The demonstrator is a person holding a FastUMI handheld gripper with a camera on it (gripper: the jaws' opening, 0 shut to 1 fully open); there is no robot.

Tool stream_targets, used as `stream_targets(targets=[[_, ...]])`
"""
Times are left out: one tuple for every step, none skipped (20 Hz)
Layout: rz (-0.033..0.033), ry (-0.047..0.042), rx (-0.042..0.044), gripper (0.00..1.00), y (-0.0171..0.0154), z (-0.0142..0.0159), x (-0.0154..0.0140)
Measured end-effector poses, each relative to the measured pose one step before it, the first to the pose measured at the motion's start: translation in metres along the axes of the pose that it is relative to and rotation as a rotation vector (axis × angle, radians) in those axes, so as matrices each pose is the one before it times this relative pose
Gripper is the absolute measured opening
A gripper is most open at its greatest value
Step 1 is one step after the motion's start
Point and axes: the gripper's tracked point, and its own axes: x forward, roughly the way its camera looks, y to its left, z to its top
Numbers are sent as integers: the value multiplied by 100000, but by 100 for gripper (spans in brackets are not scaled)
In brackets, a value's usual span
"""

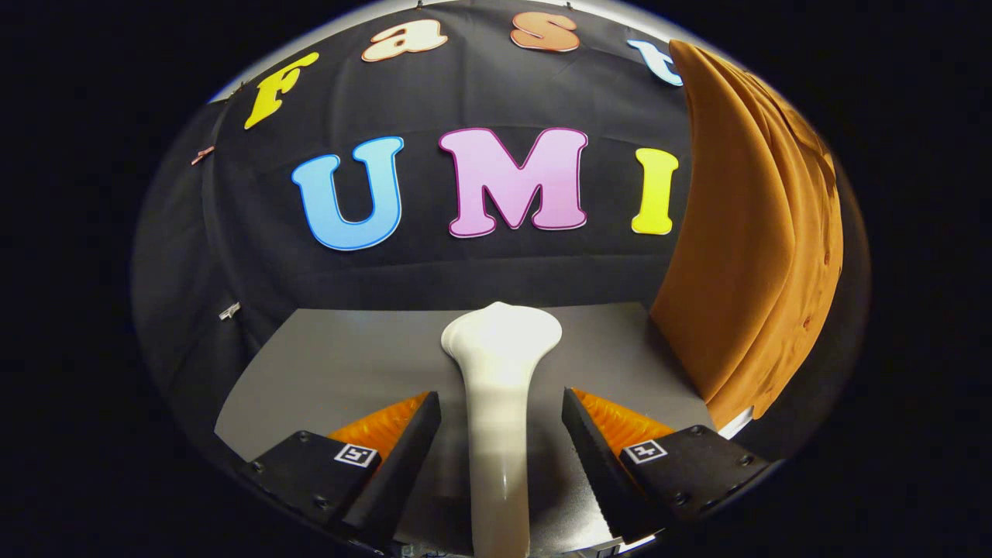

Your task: Iron the clothes twice with a garment steamer, once on the left side and once on the right side.

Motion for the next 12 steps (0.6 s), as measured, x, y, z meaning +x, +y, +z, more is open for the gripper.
stream_targets(targets=[[-551,840,465,99,-142,-69,284],[-391,1264,187,99,-101,-373,210],[-425,1304,108,99,7,-273,330],[-349,1254,7,99,-45,-141,193],[-424,1087,83,99,-73,-185,265],[-120,1015,47,99,-46,-204,242],[-367,810,317,99,-41,-142,179],[-66,1240,369,98,-71,-176,190],[211,1247,503,97,-34,-339,270],[123,1486,212,91,-119,-217,103],[-54,1787,-126,84,-71,-313,59],[-257,2267,-443,73,155,-397,455]])
